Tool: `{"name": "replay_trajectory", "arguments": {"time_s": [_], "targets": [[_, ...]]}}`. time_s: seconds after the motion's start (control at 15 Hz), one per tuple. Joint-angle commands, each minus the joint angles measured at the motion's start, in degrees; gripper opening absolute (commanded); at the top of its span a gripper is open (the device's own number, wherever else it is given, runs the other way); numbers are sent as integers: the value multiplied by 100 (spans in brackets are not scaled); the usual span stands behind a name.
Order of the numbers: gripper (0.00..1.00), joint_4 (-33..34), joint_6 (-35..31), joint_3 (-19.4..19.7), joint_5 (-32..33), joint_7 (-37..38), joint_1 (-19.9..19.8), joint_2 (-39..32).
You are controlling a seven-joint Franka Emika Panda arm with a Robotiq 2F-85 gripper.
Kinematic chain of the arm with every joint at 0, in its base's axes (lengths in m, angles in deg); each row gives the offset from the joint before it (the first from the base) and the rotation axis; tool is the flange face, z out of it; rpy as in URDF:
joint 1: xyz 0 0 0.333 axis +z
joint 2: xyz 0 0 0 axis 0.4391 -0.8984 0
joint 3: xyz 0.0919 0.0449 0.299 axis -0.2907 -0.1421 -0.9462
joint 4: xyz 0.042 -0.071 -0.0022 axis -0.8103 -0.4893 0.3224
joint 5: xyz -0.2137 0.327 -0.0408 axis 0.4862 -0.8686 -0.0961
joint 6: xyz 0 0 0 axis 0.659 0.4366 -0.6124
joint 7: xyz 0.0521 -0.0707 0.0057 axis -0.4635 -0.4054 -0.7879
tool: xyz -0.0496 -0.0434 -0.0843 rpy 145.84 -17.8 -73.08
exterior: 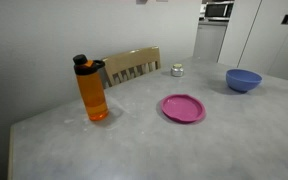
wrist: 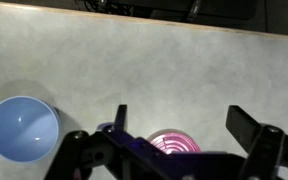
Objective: Put the pink lid on the blue bowl
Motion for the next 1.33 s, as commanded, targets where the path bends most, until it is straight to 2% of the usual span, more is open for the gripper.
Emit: {"name": "replay_trajectory", "arguments": {"time_s": [0.0,0.27,0.53,0.8,1.13,1.2,1.27], "targets": [[100,9,11,-83,-16,-13,-89,-4],[100,254,-39,113,-13,-629,-171,-428],[100,709,-137,297,-218,-1611,-257,-1332],[100,1309,47,161,-277,-2151,-404,-2211],[100,1888,116,-192,-276,-2618,-488,-3114],[100,1984,147,-267,-306,-2797,-527,-3253],[100,1618,-79,-247,-131,-2416,-481,-2913]]}}
